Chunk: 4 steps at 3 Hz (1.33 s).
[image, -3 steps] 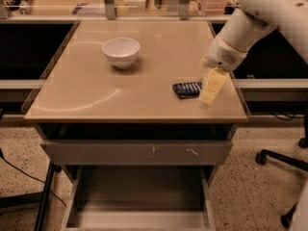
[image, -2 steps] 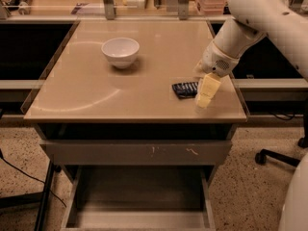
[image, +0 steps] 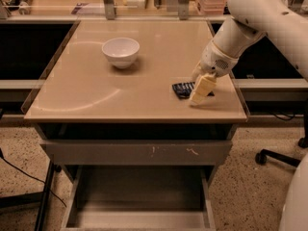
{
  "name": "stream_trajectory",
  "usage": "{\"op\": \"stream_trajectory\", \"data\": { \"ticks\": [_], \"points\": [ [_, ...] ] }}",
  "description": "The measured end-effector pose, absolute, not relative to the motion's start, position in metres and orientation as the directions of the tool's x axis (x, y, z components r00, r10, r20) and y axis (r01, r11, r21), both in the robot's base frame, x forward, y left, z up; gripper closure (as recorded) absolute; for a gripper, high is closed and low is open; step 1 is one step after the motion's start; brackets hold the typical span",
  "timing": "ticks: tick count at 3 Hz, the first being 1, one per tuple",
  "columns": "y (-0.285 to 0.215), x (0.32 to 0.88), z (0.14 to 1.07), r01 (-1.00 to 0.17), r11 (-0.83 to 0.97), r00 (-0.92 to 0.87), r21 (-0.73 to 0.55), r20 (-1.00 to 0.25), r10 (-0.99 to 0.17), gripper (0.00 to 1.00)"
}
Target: Place rxbar blueberry into middle drawer
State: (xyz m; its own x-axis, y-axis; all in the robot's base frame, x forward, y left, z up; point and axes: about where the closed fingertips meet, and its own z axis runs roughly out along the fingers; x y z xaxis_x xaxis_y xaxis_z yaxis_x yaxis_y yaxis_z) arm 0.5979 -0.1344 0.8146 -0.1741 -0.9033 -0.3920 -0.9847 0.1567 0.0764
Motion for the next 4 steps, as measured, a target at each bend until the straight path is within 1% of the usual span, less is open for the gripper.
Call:
{"op": "stream_trajectory", "data": {
  "ticks": [2, 3, 4],
  "points": [
    [-0.1344, 0.5979, 0.8146, -0.985, 0.157, -0.174, 0.076, -0.392, -0.903, 0.87],
    [-0.1344, 0.5979, 0.8146, -0.985, 0.157, -0.174, 0.076, -0.392, -0.903, 1.0],
    [-0.1344, 0.5979, 0.8146, -0.985, 0.157, -0.174, 0.076, -0.392, -0.903, 1.0]
  ]
}}
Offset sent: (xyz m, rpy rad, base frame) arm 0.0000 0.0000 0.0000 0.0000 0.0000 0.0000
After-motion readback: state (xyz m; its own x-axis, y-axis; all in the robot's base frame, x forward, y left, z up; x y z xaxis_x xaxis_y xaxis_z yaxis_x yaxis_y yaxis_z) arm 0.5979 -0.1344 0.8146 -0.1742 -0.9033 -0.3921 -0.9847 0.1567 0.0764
